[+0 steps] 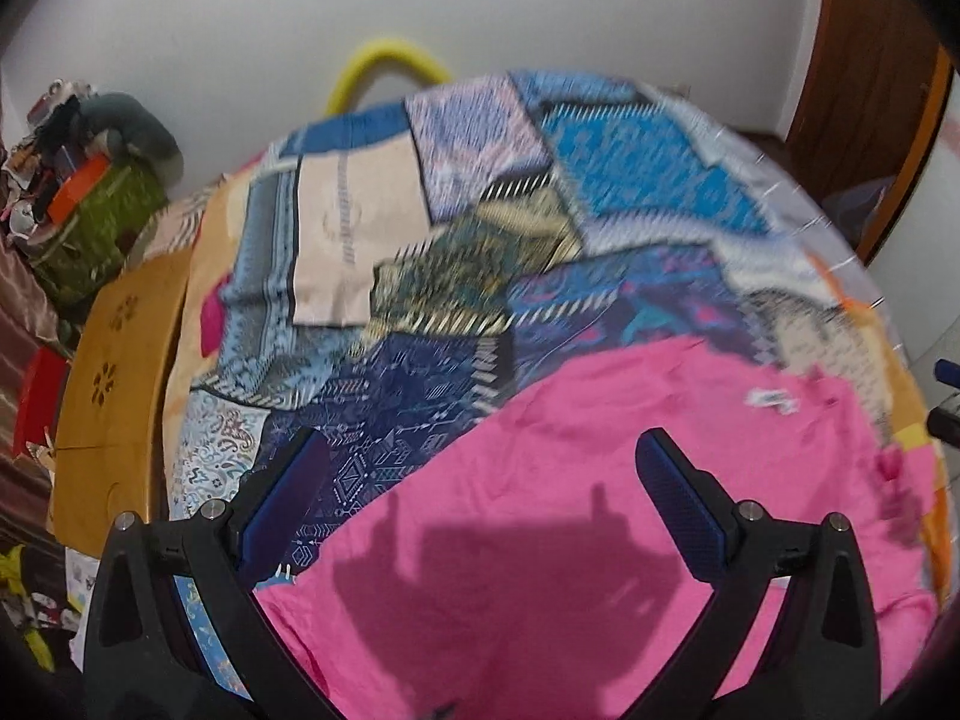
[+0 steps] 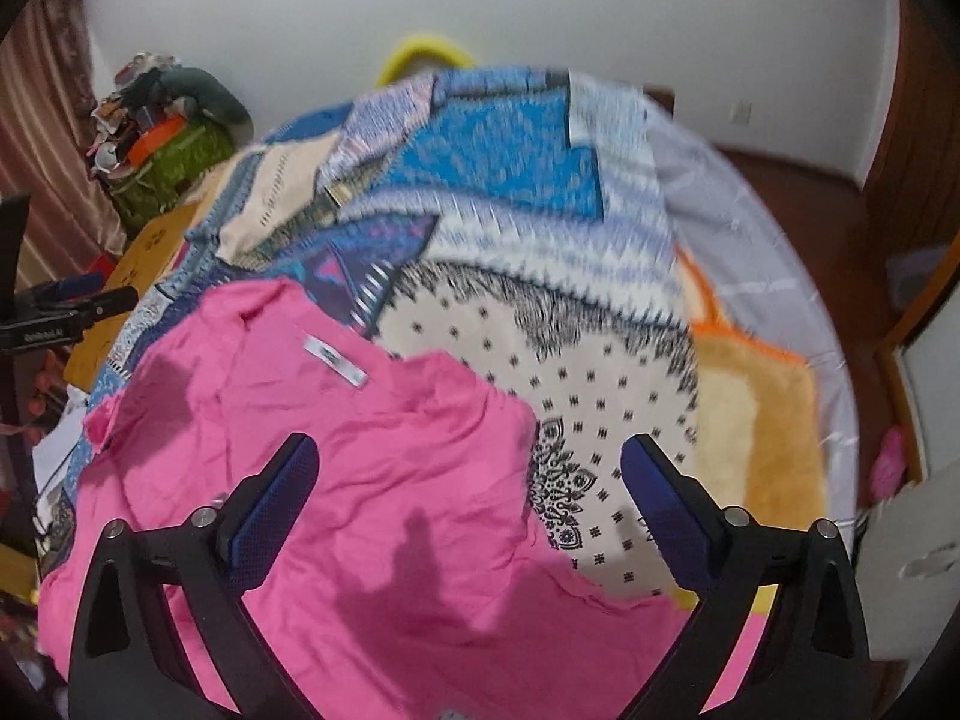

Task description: Fold small clothes

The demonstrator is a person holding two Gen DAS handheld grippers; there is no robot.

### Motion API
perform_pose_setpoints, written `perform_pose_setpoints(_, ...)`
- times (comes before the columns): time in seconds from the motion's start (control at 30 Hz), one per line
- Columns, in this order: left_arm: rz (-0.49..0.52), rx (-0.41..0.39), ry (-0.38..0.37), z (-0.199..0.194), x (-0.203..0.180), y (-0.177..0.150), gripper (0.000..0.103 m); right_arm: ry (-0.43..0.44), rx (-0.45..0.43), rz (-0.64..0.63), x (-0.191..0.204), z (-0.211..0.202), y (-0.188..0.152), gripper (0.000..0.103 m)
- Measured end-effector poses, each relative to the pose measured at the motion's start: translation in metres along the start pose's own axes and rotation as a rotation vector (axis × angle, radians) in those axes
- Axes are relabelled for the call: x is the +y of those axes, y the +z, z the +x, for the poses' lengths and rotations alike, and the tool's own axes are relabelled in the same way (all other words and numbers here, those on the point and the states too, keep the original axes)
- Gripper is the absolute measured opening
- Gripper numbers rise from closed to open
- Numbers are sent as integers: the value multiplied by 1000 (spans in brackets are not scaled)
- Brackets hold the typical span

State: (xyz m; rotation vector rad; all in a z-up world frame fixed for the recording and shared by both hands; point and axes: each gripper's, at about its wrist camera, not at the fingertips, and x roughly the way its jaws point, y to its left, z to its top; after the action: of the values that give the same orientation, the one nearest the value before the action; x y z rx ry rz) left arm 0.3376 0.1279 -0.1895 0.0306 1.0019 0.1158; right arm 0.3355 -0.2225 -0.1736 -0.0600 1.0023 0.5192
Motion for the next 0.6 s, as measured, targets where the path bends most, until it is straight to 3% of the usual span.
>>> perform_pose_setpoints(0.13, -28, 87, -32, 35, 12, -1, 103, 36, 89, 31, -15, 30, 4, 92)
perform_pose_setpoints(0.33, -47, 155, -94, 66, 15, -1, 85, 85, 207, 81, -28, 71, 2, 69)
perform_pose_setpoints(0.53, -45, 177, -151, 77, 9, -1, 58, 137, 222, 95, -28, 83, 0, 37)
perform_pose_setpoints(0.6, -52, 171, -167, 76, 8, 1, 40, 154, 219, 92, -25, 82, 1, 13)
